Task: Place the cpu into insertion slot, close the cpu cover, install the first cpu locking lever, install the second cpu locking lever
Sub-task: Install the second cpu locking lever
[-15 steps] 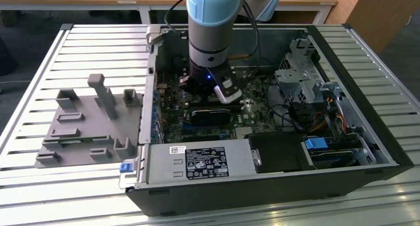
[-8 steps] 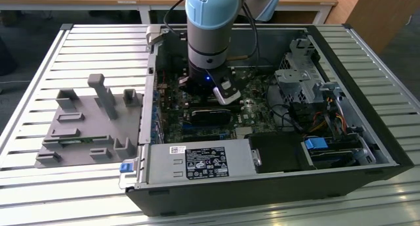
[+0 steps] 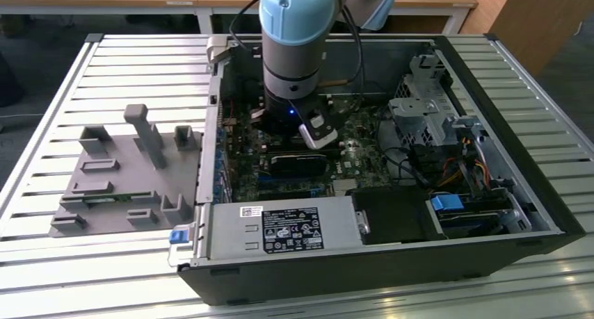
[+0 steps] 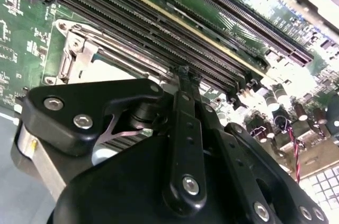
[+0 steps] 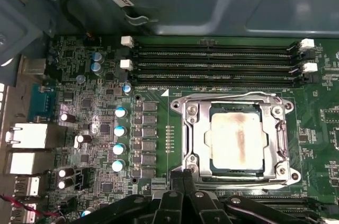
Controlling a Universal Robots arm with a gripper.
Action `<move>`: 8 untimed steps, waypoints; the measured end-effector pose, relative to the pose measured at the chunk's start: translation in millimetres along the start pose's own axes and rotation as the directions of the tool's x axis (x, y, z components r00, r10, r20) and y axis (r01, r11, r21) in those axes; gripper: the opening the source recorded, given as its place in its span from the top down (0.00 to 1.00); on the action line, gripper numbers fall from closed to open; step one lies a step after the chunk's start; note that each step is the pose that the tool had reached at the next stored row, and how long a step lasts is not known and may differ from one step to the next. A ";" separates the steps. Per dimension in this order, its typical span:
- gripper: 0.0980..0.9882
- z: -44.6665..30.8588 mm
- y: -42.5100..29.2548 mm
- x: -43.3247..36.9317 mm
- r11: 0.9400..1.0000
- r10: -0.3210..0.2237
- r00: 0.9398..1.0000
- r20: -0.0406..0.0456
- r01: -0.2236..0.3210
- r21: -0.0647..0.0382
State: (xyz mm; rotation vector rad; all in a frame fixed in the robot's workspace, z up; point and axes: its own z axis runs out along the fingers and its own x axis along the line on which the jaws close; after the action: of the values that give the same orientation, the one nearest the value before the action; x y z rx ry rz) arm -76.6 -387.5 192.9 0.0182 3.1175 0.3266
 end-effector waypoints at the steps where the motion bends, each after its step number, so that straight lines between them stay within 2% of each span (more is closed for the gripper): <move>1: 0.99 0.1 0.0 0.6 1.000 0.000 1.000 0.000 0.000 0.000; 8: 0.99 0.3 0.2 2.9 1.000 0.000 1.000 0.000 0.000 0.000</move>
State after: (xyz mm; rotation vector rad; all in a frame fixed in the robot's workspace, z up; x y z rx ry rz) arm -79.4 -387.1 192.6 0.0182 3.1176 0.3270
